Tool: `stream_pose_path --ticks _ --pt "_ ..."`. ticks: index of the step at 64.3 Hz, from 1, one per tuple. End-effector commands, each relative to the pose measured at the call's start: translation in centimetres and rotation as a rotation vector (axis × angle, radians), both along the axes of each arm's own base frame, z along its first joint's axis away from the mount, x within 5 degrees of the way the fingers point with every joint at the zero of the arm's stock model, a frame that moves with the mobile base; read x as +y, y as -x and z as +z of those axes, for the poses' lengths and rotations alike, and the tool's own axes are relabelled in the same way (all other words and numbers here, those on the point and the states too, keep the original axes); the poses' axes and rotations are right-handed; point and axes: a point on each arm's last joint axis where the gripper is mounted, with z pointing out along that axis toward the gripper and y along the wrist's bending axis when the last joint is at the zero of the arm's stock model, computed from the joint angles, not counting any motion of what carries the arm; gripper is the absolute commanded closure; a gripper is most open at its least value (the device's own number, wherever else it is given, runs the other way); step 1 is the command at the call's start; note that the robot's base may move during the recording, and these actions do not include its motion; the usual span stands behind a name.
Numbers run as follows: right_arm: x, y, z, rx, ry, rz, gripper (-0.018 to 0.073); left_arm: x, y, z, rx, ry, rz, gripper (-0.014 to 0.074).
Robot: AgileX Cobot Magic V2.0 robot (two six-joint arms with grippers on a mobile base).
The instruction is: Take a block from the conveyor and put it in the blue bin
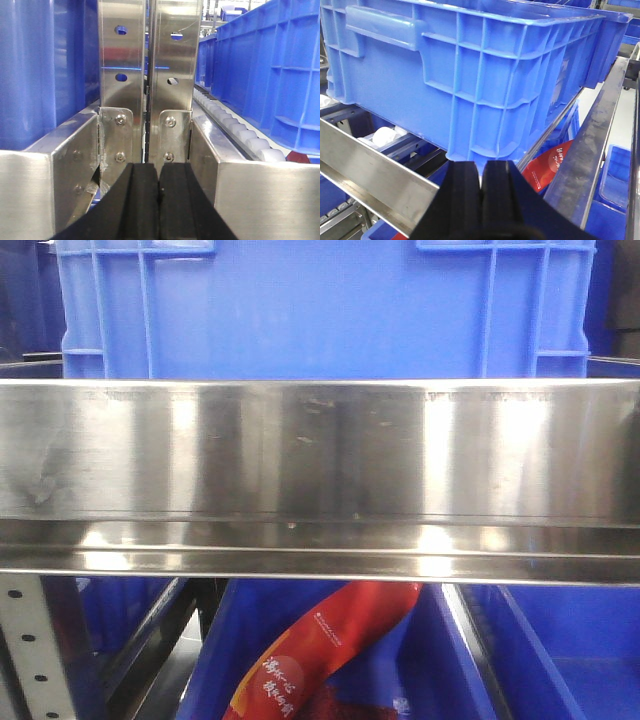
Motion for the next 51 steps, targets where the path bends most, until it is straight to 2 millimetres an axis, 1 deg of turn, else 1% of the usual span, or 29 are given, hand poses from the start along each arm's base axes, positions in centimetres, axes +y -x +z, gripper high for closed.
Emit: stream_pose_path --ticks 1,6,10,15,19,27,32,39,51 --pt "0.0 0.0 0.2 -0.028 -0.011 -0.003 0.0721 0.0 0.1 0.3 -0.033 0.007 0.002 0.0707" --pt "0.0 0.0 0.2 -0.031 -0.013 -0.004 0.0721 0.0 0.1 0.3 -0.033 0.007 0.002 0.0707" --pt "0.1 0.0 0.3 -0.018 -0.053 0.001 0.0721 0.0 0.1 0.3 -0.033 0.007 0.002 0.0707" --pt "0.0 -0.1 0.6 -0.047 -0.073 -0.015 0.0721 0.0 0.1 0.3 -0.033 0.007 0.002 0.0707" --pt "-0.2 -0.3 0.7 -0.086 -0.073 -0.046 0.0721 0.0 0.1 0.3 -0.033 0.007 0.002 0.0707" --pt "-1.1 -0.7 0.4 -0.162 -0.079 -0.172 0.0721 0.0 0.1 0.3 -0.033 0.007 0.002 0.0707" --pt "-1.8 -0.7 -0.3 -0.196 -0.085 -0.256 0.0721 0.0 0.1 0.3 -0.033 0.007 0.002 0.0707" --pt "-2.7 -0.3 -1.8 -0.219 -0.083 -0.363 0.0721 0.0 0.1 0.3 -0.033 0.007 0.002 0.0707" --pt "-3.5 0.5 -5.6 -0.237 -0.081 -0.477 0.0721 0.0 0.1 0.3 -0.033 0.007 0.002 0.0707"
